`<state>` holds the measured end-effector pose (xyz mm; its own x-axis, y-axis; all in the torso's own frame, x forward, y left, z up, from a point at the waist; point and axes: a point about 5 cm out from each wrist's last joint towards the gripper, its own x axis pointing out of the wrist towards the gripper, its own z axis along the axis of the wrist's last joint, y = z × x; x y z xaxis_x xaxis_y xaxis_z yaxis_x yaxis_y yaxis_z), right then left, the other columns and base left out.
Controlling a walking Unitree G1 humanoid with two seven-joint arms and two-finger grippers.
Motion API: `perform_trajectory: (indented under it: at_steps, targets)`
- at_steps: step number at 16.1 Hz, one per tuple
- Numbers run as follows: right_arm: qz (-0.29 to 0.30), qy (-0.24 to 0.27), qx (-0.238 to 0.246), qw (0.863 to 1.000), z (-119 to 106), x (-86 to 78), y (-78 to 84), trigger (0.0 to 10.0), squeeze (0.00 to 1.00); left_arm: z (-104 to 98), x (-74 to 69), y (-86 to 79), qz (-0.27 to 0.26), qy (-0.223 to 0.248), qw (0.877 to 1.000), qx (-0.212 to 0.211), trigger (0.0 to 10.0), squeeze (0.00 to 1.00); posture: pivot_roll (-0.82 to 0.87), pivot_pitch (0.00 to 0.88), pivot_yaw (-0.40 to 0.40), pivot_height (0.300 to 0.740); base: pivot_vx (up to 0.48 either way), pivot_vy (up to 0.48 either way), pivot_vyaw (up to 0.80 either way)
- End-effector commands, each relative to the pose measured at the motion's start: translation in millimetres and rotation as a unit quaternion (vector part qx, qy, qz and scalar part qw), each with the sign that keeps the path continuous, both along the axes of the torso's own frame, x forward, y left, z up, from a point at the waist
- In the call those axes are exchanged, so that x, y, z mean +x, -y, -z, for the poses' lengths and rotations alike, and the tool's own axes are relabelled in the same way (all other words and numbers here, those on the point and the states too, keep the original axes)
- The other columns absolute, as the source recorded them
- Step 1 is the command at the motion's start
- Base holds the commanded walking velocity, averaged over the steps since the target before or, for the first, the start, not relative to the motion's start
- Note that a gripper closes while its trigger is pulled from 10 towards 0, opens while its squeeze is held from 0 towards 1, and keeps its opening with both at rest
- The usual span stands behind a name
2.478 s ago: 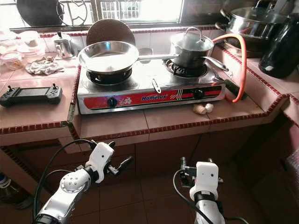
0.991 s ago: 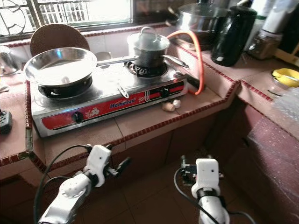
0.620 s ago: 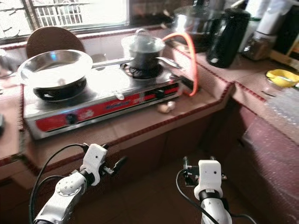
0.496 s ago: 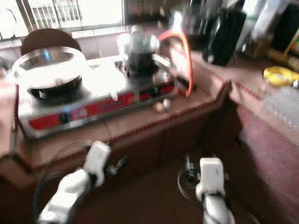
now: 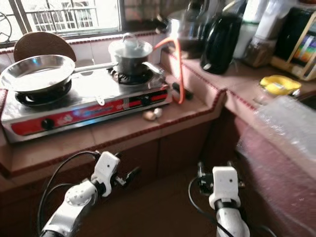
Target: Kitchen organization
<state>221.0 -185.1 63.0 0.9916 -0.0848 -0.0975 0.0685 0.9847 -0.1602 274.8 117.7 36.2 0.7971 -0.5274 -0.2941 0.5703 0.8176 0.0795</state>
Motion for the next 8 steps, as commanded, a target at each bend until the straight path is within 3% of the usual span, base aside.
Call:
perform_trajectory:
  at_steps: [1, 8]
  targets:
    - [-0.006, 0.000, 0.003, 1.000, -1.3, 0.6, -4.3, 10.0, 0.00, 0.0, 1.1, -6.7, -0.008, 0.000, 1.000, 0.007, 10.0, 0.00, 0.06, 0.000, -0.010, 0.740, 0.000, -0.337, 0.00]
    - [-0.002, 0.000, 0.002, 1.000, -1.0, 2.2, -2.5, 10.0, 0.00, 0.2, 2.6, -5.2, -0.004, 0.001, 1.000, 0.011, 10.0, 0.00, 0.06, 0.000, -0.006, 0.740, 0.000, -0.316, 0.00]
